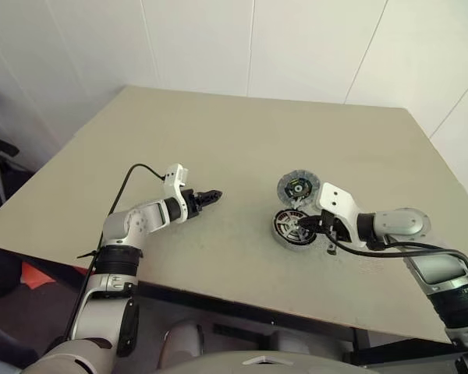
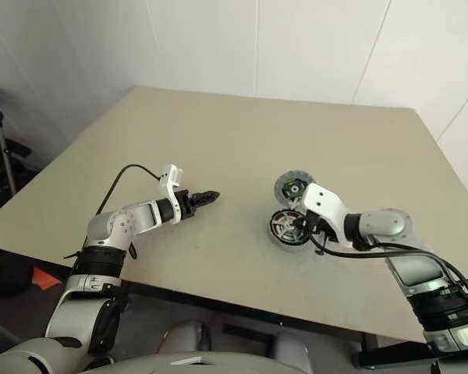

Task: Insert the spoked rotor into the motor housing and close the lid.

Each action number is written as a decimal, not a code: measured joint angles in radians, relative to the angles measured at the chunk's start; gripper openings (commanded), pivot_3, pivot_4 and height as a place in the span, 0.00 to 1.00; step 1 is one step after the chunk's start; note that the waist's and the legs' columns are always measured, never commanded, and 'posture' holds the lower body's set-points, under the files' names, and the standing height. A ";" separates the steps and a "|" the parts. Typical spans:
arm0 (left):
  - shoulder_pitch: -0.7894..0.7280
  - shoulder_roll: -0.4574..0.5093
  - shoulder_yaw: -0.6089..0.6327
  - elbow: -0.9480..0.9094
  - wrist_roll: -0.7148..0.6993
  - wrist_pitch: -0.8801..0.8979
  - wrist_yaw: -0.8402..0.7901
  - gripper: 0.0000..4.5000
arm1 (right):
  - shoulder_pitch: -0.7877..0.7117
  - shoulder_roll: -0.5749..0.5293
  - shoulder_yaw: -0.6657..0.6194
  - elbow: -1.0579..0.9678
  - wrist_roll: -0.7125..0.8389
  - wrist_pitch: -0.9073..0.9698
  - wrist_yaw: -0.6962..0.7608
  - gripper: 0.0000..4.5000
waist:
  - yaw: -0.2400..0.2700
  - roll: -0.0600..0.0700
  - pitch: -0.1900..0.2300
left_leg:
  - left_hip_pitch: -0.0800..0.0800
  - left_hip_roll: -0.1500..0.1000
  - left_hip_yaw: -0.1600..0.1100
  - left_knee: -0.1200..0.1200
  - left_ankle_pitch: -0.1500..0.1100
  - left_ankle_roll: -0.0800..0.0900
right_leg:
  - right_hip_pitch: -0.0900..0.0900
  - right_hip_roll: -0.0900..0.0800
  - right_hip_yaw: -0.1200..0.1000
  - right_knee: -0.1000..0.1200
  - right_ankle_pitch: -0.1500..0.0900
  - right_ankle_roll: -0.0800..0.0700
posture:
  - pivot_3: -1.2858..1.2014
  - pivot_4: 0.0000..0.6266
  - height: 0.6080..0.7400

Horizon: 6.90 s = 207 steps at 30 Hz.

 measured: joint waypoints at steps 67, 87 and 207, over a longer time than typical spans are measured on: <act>0.002 -0.001 0.002 0.005 0.012 0.000 0.003 0.63 | -0.008 0.005 -0.075 0.045 0.028 -0.030 -0.002 0.01 | 0.001 0.001 0.000 | -0.007 0.000 0.000 0.002 0.000 0.001 | -0.005 0.000 0.000 0.002 0.004 -0.008 | 0.52 0.00 1.00; -0.074 -0.005 0.006 0.035 0.017 -0.053 -0.004 0.63 | -0.338 -0.241 0.203 0.158 -0.179 -0.541 0.471 0.40 | 0.003 0.002 0.000 | -0.022 0.001 0.000 0.005 0.000 0.007 | -0.018 0.000 -0.002 0.006 0.004 -0.009 | 0.52 0.00 1.00; 0.108 -0.013 0.032 -0.151 -0.040 -0.017 0.103 0.63 | -0.579 -0.198 0.216 0.260 0.239 0.214 -0.419 0.79 | 0.077 -0.003 0.003 | -0.025 -0.003 -0.003 0.003 0.008 -0.015 | -0.020 0.000 0.003 0.008 0.009 0.002 | 0.52 0.00 1.00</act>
